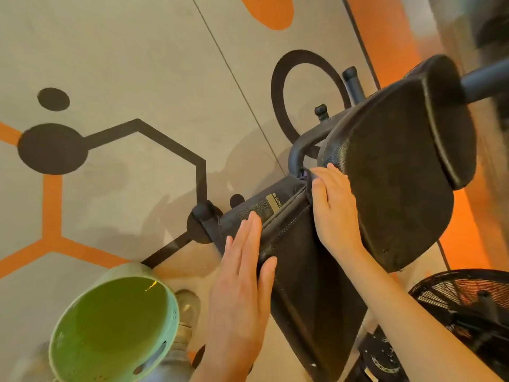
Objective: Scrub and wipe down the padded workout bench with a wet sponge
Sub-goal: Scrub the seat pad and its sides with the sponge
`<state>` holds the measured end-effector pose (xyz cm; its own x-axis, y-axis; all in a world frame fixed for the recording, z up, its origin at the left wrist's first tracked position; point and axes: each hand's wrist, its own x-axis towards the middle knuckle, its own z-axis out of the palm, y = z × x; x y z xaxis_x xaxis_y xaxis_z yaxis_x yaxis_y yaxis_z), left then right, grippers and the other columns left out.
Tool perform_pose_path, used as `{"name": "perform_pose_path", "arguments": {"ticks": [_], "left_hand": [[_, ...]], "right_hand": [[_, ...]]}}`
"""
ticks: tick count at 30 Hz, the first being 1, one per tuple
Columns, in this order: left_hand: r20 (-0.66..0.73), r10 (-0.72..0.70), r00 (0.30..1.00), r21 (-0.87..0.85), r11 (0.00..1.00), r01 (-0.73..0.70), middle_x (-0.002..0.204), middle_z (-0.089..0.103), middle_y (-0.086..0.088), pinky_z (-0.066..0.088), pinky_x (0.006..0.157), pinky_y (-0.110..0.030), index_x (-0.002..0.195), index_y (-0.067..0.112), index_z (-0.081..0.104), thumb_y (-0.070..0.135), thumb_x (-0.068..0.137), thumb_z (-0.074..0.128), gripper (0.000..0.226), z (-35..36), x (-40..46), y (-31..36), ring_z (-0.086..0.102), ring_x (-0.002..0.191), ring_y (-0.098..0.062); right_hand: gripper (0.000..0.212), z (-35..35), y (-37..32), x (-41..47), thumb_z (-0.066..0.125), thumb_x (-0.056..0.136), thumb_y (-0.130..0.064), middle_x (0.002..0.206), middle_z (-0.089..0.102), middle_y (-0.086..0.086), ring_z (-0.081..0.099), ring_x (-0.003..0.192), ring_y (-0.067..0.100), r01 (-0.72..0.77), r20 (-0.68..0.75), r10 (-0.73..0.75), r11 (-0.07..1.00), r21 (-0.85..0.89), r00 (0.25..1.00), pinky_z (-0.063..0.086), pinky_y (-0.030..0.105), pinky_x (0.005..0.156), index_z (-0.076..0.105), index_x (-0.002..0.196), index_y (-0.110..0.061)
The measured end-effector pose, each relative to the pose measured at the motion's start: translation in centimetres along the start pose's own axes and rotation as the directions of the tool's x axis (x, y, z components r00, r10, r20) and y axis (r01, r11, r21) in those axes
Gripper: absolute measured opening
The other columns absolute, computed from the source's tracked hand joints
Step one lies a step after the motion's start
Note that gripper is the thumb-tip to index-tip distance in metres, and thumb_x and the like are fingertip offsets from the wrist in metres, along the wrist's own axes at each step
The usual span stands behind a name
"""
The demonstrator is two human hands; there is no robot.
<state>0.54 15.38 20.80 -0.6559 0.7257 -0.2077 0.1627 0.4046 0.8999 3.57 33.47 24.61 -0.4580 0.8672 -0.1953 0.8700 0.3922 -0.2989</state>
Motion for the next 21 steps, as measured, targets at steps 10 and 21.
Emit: {"name": "perform_pose_path", "arguments": {"ticks": [10,21], "left_hand": [[0.005,-0.074,0.997,-0.17,0.983,0.074,0.148,-0.012,0.049,0.013,0.12,-0.039,0.147,0.058,-0.011,0.067,0.095,0.004,0.054,-0.5,-0.4,1.2,-0.008,0.137,0.025],[0.133,-0.128,0.983,-0.244,0.957,0.158,0.141,-0.027,0.052,-0.012,0.108,-0.001,0.132,0.068,-0.03,0.055,0.099,0.008,0.052,-1.6,-0.3,1.8,-0.021,0.132,0.027]], "right_hand": [[0.034,-0.9,-0.1,0.0,0.026,0.101,-0.025,0.116,0.054,-0.015,0.044,0.127,0.01,0.265,0.139,-0.255,0.963,-0.052,0.957,0.009,0.027,0.121,0.058,0.113,-0.023],[0.043,-1.3,-0.2,-0.2,0.023,0.099,-0.049,0.133,0.054,0.0,0.04,0.134,0.013,0.151,0.186,-0.142,0.988,-0.034,0.972,0.016,0.046,0.12,0.053,0.122,-0.028]]}}
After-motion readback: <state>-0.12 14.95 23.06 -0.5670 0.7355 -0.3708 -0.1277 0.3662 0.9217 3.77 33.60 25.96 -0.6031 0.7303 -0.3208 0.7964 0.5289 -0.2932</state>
